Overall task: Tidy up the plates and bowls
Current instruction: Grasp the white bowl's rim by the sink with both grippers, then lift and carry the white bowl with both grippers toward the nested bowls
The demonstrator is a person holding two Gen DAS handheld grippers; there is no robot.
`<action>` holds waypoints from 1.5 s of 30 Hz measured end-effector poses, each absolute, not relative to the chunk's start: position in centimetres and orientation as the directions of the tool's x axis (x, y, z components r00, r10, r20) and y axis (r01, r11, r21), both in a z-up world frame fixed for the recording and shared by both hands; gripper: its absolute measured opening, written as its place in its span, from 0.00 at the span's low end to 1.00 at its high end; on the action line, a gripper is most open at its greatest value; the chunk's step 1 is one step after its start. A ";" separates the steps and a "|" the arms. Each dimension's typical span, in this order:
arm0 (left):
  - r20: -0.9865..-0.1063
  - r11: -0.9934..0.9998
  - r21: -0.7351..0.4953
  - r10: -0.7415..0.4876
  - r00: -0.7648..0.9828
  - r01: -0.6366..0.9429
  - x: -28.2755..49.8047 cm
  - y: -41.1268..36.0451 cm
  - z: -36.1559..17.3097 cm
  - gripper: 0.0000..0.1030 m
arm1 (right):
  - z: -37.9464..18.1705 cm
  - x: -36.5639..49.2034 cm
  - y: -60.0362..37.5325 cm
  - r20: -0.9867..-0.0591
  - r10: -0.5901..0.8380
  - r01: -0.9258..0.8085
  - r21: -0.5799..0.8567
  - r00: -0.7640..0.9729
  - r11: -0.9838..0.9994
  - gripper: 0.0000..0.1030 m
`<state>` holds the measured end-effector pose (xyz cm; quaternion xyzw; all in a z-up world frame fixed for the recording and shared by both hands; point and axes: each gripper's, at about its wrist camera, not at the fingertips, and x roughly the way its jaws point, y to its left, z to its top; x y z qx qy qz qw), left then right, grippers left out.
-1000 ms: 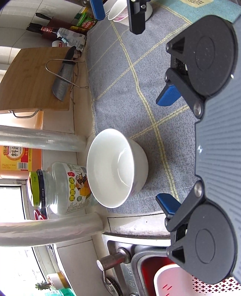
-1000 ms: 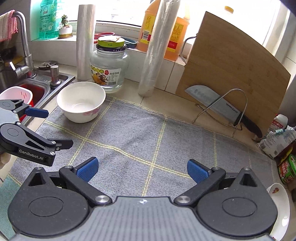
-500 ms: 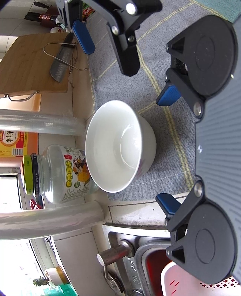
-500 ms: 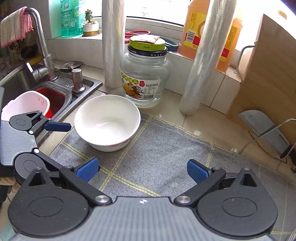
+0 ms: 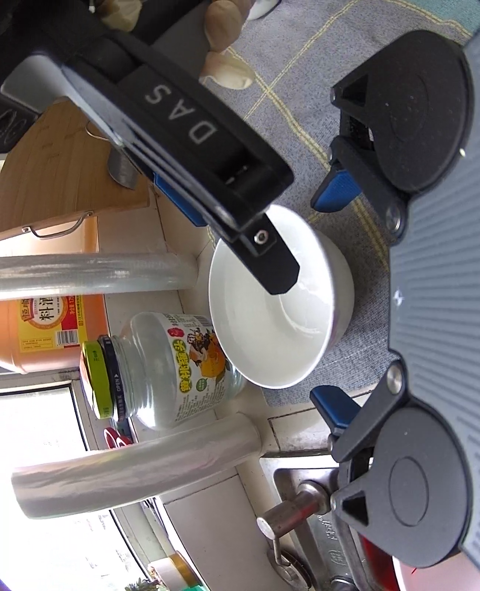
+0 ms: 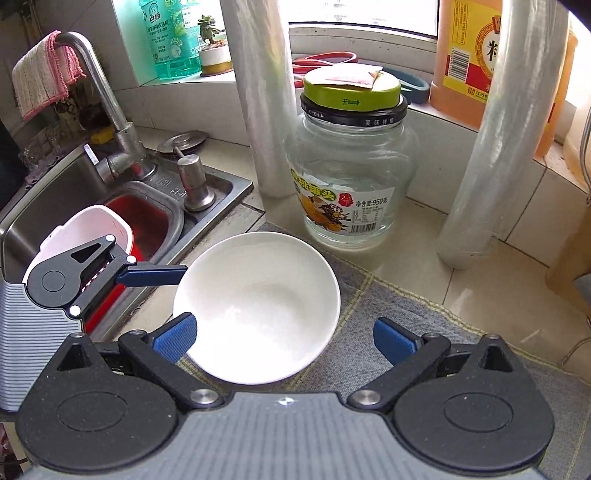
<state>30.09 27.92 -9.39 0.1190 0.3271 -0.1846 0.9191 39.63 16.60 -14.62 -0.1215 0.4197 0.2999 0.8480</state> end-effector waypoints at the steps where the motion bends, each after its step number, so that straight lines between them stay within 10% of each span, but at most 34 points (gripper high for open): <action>1: -0.644 0.900 0.100 -0.266 0.717 0.424 30.1 27.9 -9.3 0.96 | -14.7 39.9 16.6 -0.787 0.409 -0.610 0.053 0.461 0.791 0.99; 18: -0.624 0.896 0.064 -0.309 0.718 0.440 30.6 28.5 -9.1 0.88 | -15.5 41.9 17.9 -0.814 0.412 -0.647 0.059 0.409 0.760 0.73; 45: -0.621 0.892 0.049 -0.325 0.713 0.449 30.6 28.6 -9.1 0.88 | -15.4 42.8 18.2 -0.821 0.408 -0.654 0.057 0.399 0.754 0.63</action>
